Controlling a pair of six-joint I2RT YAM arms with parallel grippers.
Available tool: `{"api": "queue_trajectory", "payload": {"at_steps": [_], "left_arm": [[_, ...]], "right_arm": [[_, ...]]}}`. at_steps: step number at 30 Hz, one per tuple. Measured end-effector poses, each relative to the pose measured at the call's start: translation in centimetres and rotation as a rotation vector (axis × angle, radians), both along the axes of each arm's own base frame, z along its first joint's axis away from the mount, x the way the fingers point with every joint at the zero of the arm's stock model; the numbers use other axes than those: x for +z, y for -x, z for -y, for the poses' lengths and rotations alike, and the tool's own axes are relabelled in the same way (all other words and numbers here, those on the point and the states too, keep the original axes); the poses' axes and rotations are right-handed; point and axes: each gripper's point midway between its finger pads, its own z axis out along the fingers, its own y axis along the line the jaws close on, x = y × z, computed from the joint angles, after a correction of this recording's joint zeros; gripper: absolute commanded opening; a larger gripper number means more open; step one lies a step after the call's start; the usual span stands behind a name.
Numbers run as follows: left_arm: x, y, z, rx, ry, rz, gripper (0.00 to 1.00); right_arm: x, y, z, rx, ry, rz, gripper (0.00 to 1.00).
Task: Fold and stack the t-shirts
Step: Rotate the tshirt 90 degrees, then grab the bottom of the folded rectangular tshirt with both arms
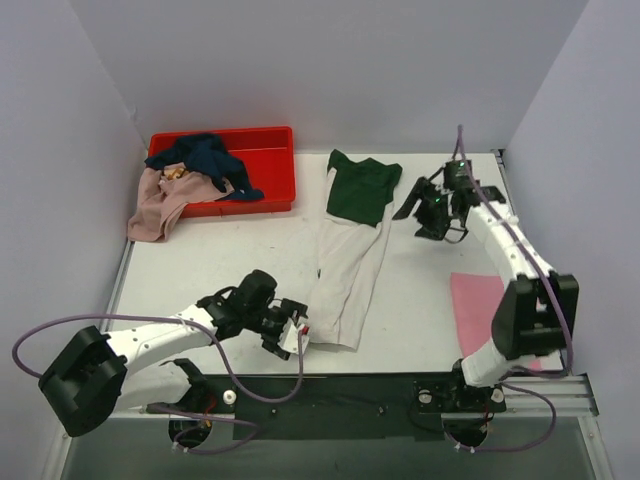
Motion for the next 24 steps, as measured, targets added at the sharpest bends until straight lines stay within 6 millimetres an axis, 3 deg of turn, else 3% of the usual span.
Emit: {"api": "queue_trajectory", "payload": {"at_steps": [3,5,7,11,15,21,22,23,24], "left_arm": [[-0.8,1.0,0.8,-0.068,0.002,0.037,0.82],[-1.2,1.0,1.1,-0.082,0.004,0.071,0.82],[-1.6,0.5,1.1,-0.089,-0.004,0.118,0.82],[-2.2,-0.7,1.2,-0.098,-0.030,0.183,0.78],[-2.3,-0.9,1.9,-0.127,-0.034,0.217,0.70],[-2.8,0.7,2.6,-0.188,-0.051,0.225,0.37],[-2.8,0.8,2.7,-0.190,-0.053,0.222,0.21],[-2.9,0.9,2.8,-0.190,-0.054,0.222,0.15],[-2.9,0.8,2.8,-0.181,-0.053,0.217,0.00]], "right_arm": [[0.5,7.6,-4.5,0.160,0.041,0.000,0.63],[-1.3,12.3,-6.6,0.251,0.057,-0.059,0.63],[-4.5,17.5,-8.3,0.342,0.092,-0.169,0.63],[-8.1,23.8,-10.4,0.470,0.137,-0.301,0.63],[-9.6,25.4,-11.8,0.495,0.132,-0.339,0.60],[-12.6,25.7,-13.6,0.504,0.074,-0.443,0.33],[-12.7,26.0,-14.2,0.512,0.040,-0.469,0.24],[-12.7,26.2,-14.7,0.523,0.014,-0.477,0.19],[-12.8,26.3,-15.1,0.534,-0.001,-0.479,0.07]]}}
